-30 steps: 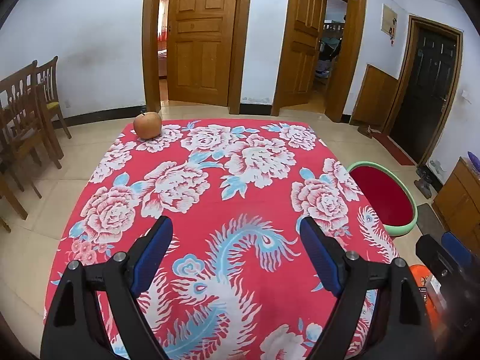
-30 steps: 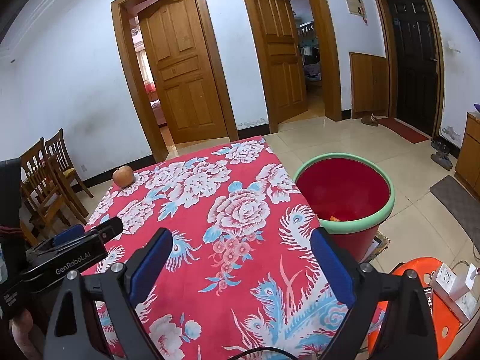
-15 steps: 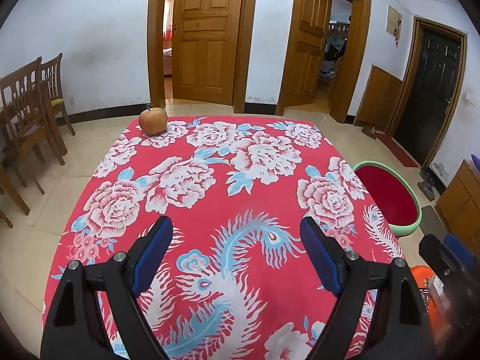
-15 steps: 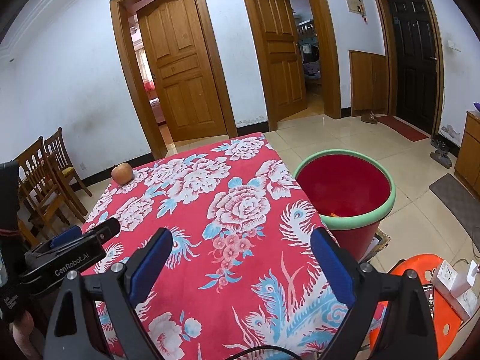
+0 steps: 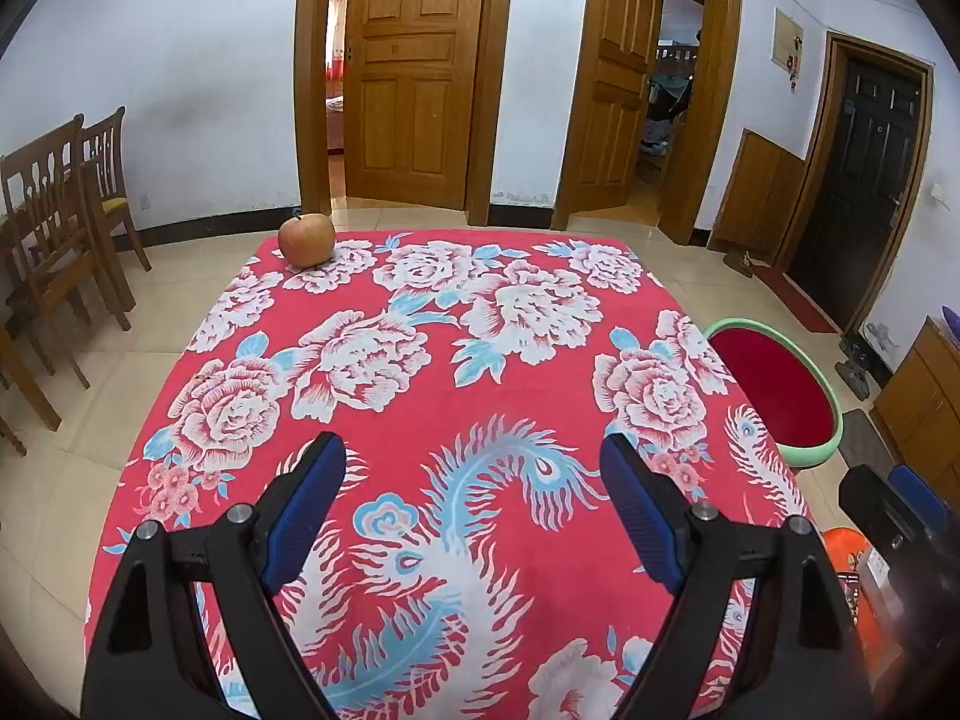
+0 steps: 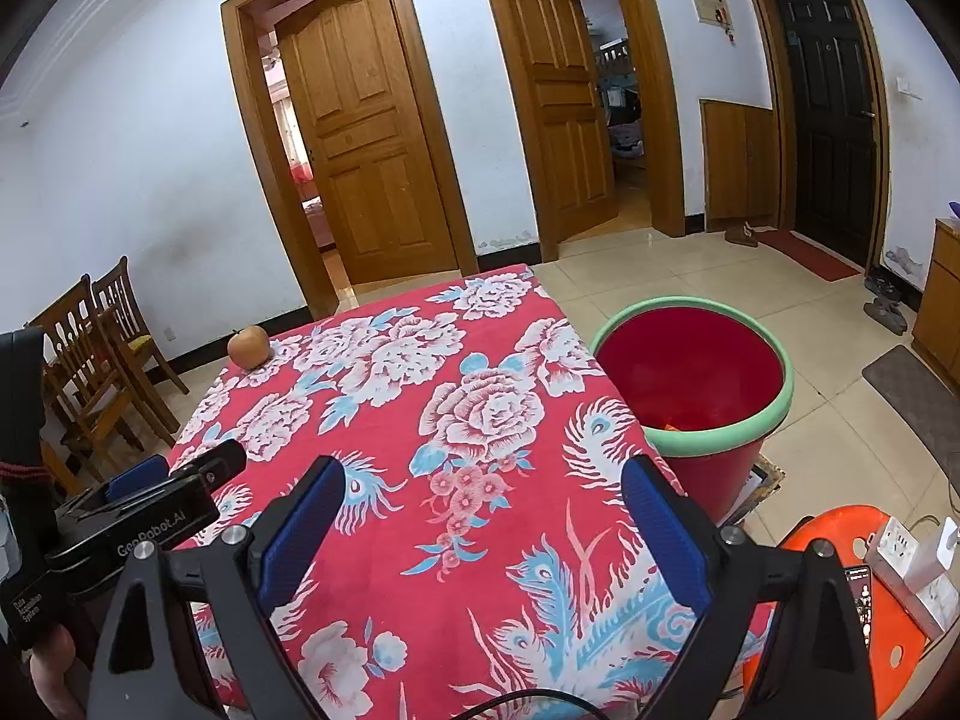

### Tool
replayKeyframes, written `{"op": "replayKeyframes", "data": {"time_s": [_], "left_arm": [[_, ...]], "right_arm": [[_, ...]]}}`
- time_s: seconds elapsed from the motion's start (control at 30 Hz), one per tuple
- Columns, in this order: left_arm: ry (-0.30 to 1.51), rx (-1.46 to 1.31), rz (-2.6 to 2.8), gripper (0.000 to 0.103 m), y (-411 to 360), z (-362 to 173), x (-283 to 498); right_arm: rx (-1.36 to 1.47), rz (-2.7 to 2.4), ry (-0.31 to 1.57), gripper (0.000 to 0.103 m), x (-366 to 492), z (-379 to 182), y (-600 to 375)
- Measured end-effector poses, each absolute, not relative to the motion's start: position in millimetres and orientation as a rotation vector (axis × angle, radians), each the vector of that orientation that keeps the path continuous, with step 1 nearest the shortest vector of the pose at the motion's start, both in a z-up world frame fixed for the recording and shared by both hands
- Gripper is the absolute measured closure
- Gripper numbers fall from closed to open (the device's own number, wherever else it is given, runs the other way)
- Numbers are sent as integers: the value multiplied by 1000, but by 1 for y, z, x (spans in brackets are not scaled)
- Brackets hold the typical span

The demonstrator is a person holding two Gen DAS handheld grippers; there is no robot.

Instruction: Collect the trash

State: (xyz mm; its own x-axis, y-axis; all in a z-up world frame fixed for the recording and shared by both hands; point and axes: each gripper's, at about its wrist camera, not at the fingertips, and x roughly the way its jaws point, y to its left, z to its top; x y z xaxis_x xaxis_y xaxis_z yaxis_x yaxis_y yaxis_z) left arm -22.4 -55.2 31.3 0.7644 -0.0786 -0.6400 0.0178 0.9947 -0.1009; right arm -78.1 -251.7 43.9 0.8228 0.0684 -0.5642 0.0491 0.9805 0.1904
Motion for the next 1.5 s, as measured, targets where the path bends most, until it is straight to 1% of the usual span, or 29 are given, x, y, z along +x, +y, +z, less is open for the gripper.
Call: {"op": "replayKeyframes", "data": {"time_s": [1.5], "left_arm": [[696, -94, -60, 17, -52, 38, -28]], "right_arm": [[202, 11, 600, 8, -79, 43, -249]]}}
